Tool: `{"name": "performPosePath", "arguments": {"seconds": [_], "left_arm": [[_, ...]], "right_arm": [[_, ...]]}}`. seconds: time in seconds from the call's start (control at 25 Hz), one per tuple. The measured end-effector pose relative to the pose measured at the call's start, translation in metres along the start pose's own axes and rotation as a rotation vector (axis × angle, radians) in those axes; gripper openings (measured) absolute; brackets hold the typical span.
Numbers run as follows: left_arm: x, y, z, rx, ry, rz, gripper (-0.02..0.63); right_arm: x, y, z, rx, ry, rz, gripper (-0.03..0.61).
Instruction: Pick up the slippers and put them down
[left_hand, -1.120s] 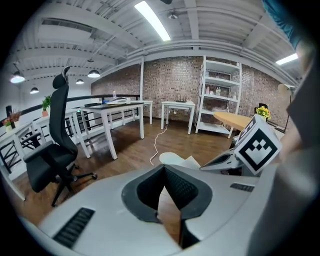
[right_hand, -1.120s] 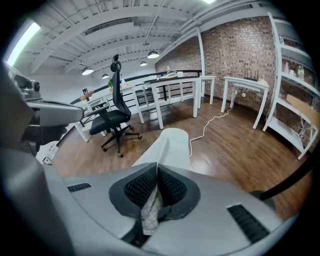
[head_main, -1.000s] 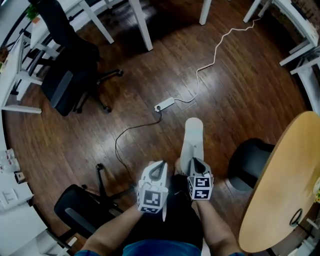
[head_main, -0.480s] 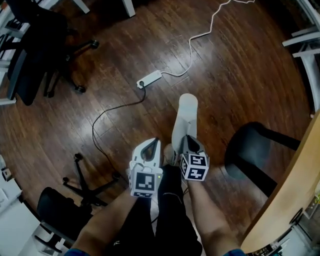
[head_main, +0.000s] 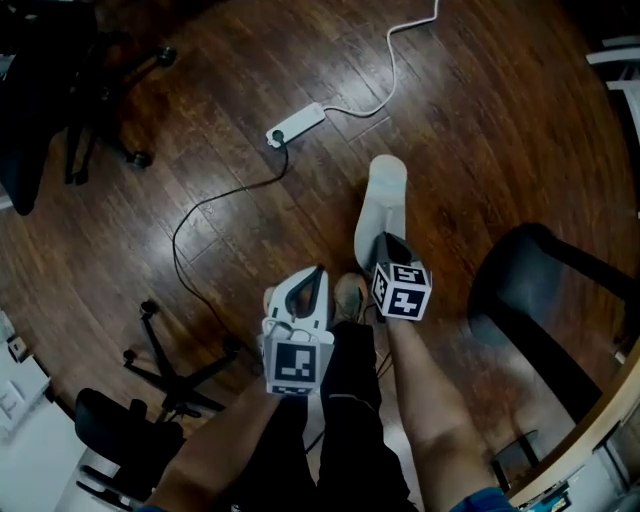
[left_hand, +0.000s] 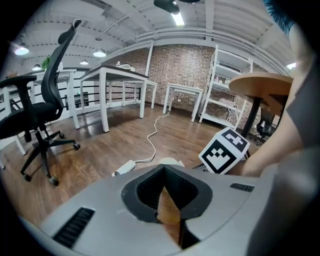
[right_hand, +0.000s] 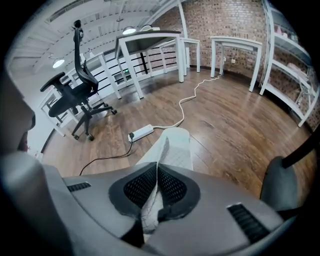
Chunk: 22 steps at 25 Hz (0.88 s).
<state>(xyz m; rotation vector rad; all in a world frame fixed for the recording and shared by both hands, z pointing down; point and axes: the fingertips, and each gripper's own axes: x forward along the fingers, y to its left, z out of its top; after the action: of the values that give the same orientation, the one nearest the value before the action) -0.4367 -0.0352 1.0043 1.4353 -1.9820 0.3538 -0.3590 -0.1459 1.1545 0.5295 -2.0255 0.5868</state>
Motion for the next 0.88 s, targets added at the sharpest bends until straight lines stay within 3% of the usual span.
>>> {"name": "performPosePath", "arguments": {"seconds": [0.12, 0.16, 0.24, 0.36, 0.64, 0.88], "left_arm": [[0.012, 0.012, -0.012, -0.026, 0.015, 0.008, 0.006], [0.016, 0.017, -0.016, -0.029, 0.021, 0.014, 0.006], [0.024, 0.027, -0.022, -0.022, 0.031, 0.024, 0.006], [0.024, 0.034, -0.019, -0.017, 0.03, 0.031, 0.006], [-0.017, 0.026, 0.028, 0.011, -0.003, 0.02, 0.006], [-0.076, 0.015, 0.085, 0.049, -0.028, -0.008, 0.006]], "right_arm": [[0.032, -0.004, -0.005, 0.04, 0.035, 0.0, 0.029], [0.044, -0.004, -0.009, 0.061, 0.06, 0.005, 0.057], [0.063, -0.005, -0.022, 0.101, 0.121, 0.013, 0.223], [0.06, -0.006, -0.037, 0.123, 0.157, 0.001, 0.225], [-0.037, 0.023, -0.044, 0.105, 0.13, 0.018, 0.109], [-0.136, 0.049, -0.015, 0.112, 0.06, 0.03, 0.012]]}}
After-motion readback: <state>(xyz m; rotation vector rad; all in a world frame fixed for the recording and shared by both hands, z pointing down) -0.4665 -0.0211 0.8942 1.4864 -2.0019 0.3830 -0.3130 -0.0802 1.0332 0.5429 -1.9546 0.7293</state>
